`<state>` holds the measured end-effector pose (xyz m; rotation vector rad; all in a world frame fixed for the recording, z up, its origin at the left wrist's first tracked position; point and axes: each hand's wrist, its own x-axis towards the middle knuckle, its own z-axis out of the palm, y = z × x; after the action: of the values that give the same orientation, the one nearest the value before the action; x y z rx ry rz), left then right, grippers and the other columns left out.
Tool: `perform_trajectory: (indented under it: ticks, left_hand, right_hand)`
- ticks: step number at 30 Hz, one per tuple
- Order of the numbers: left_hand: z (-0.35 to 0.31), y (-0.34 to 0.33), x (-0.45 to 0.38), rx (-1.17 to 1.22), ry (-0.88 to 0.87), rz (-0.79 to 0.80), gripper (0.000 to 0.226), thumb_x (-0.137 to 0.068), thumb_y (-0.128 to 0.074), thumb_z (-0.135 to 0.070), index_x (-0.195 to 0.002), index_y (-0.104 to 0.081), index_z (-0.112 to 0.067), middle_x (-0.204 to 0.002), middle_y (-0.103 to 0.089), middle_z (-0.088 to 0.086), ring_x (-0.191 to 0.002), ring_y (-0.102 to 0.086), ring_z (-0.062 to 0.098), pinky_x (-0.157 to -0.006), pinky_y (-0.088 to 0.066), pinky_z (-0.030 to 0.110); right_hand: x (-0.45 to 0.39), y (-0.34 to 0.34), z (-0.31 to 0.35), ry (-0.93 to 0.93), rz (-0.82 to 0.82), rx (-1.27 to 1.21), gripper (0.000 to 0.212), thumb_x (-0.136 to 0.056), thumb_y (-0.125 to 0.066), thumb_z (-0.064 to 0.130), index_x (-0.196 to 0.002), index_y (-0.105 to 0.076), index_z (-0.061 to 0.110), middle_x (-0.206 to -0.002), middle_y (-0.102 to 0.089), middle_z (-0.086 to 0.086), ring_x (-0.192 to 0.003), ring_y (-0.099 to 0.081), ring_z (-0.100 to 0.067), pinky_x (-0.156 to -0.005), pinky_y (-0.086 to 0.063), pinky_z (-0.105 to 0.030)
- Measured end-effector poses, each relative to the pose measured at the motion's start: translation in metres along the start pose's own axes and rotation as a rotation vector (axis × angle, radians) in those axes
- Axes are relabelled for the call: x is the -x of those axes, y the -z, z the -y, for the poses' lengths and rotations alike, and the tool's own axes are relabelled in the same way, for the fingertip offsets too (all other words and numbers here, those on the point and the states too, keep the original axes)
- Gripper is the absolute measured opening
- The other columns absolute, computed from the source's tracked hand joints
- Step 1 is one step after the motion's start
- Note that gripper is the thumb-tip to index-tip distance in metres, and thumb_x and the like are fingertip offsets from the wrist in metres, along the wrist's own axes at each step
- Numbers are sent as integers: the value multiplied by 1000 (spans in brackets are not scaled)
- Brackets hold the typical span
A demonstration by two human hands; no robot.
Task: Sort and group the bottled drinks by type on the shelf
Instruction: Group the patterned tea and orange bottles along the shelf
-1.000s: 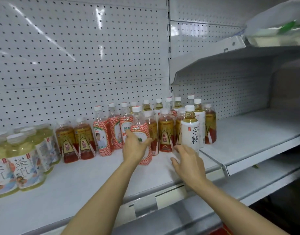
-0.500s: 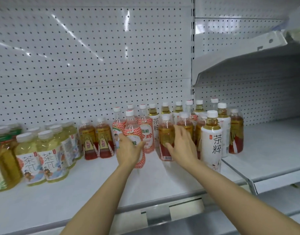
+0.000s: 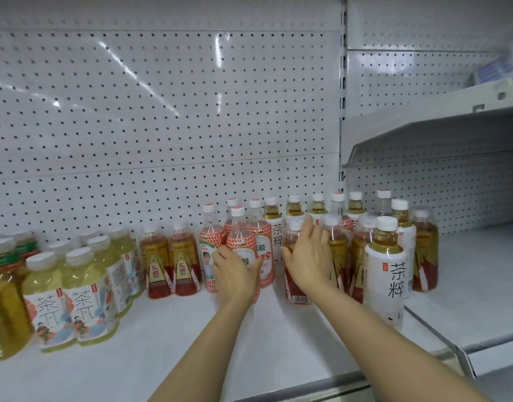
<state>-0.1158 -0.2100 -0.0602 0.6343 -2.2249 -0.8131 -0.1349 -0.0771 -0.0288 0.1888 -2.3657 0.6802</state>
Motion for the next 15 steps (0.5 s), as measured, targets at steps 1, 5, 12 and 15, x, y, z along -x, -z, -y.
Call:
perform_trajectory:
  ticks: [1, 5, 12, 15]
  left_hand:
    - [1, -2, -1, -7, -7, -2, 86, -75, -79, -51, -132, -34, -3, -134, -44, 14, -124, -46, 33, -94, -48, 44]
    - [8, -3, 1, -23, -61, -62, 94, -74, -78, -53, -138, -32, -2, -137, -43, 17, -127, -43, 35, -100, -46, 47]
    - [-34, 6, -2, 472, -525, -120, 38, -95, -61, -25, -130, -49, -18, -123, -51, 0, -110, -55, 17, -93, -48, 29]
    - [-66, -3, -4, 549, -428, 230, 30, -96, -61, -22, -125, -58, -14, -121, -63, -1, -108, -62, 14, -89, -49, 24]
  right_hand:
    - [-1, -1, 1, -7, 10, -9, 95, -85, -65, 46, -149, -9, 5, -146, -33, -17, -128, -42, -30, -95, -46, -35]
    - [1, -3, -1, -38, 72, -158, 91, -87, -65, 39, -151, -5, 13, -147, -19, -21, -100, -61, -31, -65, -52, -30]
    - [38, 32, -15, -76, 52, -496, 94, -82, -72, 36, -152, -10, 33, -148, -27, -1, -118, -50, -20, -85, -44, -28]
    - [58, 57, -25, -89, 42, -612, 92, -77, -76, 33, -149, -19, 40, -131, -35, 13, -115, -43, -7, -96, -40, -26]
